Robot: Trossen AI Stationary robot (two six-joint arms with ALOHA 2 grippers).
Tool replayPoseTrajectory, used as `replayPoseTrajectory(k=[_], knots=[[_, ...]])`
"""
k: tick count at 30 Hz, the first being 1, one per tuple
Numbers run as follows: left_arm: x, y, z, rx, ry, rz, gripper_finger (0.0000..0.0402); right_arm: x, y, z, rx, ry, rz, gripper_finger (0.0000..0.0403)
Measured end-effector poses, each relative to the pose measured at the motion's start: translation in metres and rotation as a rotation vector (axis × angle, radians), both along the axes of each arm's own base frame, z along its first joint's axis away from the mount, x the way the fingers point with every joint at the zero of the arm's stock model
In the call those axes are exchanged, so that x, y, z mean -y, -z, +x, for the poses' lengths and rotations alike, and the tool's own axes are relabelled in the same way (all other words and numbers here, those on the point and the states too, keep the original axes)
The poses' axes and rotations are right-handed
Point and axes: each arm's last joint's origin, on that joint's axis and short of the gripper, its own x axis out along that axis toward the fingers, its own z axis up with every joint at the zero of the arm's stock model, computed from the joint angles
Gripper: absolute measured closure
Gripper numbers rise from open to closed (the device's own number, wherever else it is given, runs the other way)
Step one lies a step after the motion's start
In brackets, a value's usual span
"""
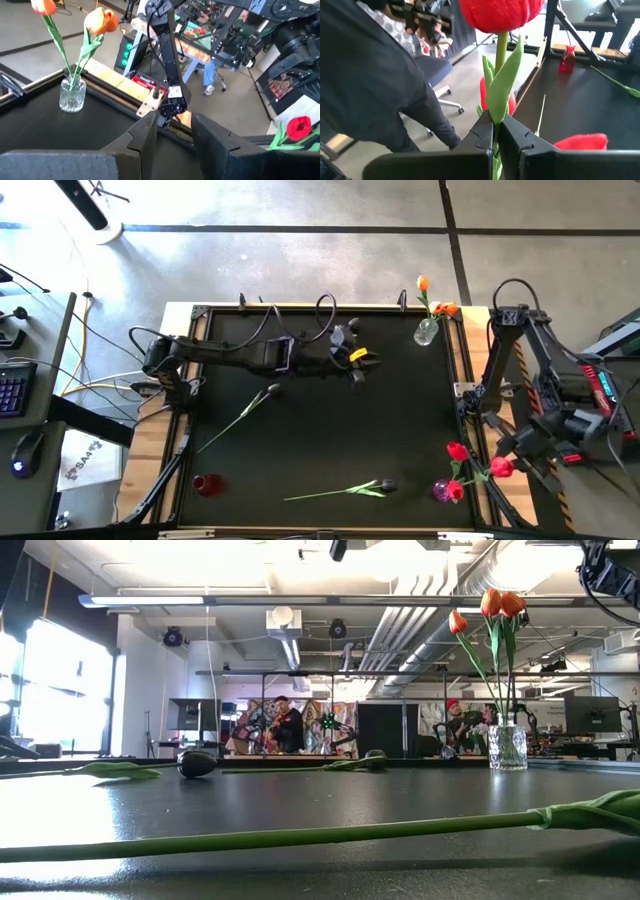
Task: Sort flowers into vase by color
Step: Put the red tulip into the violet flower vase, then put the bottom black tulip into the red flower vase
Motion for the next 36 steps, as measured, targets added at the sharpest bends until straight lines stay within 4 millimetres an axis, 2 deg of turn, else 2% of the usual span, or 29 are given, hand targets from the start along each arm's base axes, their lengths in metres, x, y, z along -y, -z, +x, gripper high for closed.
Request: replayPoseTrajectory(k=[11, 14, 20, 24, 28, 31, 36], knots=[[0.0, 0.001, 0.0, -0.002, -0.007, -0.028, 0.0293, -0.008, 0.02, 0.0, -0.13, 0.092, -0.033, 0.0394], [0.0, 0.002, -0.001, -0.013, -0.007, -0.027, 0.0293, -0.009, 0.021, 0.0, -0.17, 0.094, -0.001, 0.0363], [0.001, 0.012, -0.004, -0.122, -0.005, -0.022, 0.0292, -0.007, 0.018, -0.002, -0.296, 0.073, 0.097, 0.0274], [0.008, 0.026, -0.008, -0.254, 0.026, -0.019, 0.0289, -0.001, -0.002, -0.004, -0.428, 0.041, 0.239, 0.0241], [0.019, 0.045, -0.005, -0.365, 0.134, -0.044, 0.0289, 0.006, -0.031, -0.006, -0.464, -0.016, 0.342, 0.0234], [0.033, 0.062, -0.005, -0.466, 0.179, -0.051, 0.0289, 0.015, -0.054, -0.006, -0.432, -0.057, 0.389, 0.0234], [0.052, 0.091, -0.006, -0.621, 0.147, -0.125, 0.0289, 0.033, -0.088, -0.004, -0.29, -0.042, 0.434, 0.0234]])
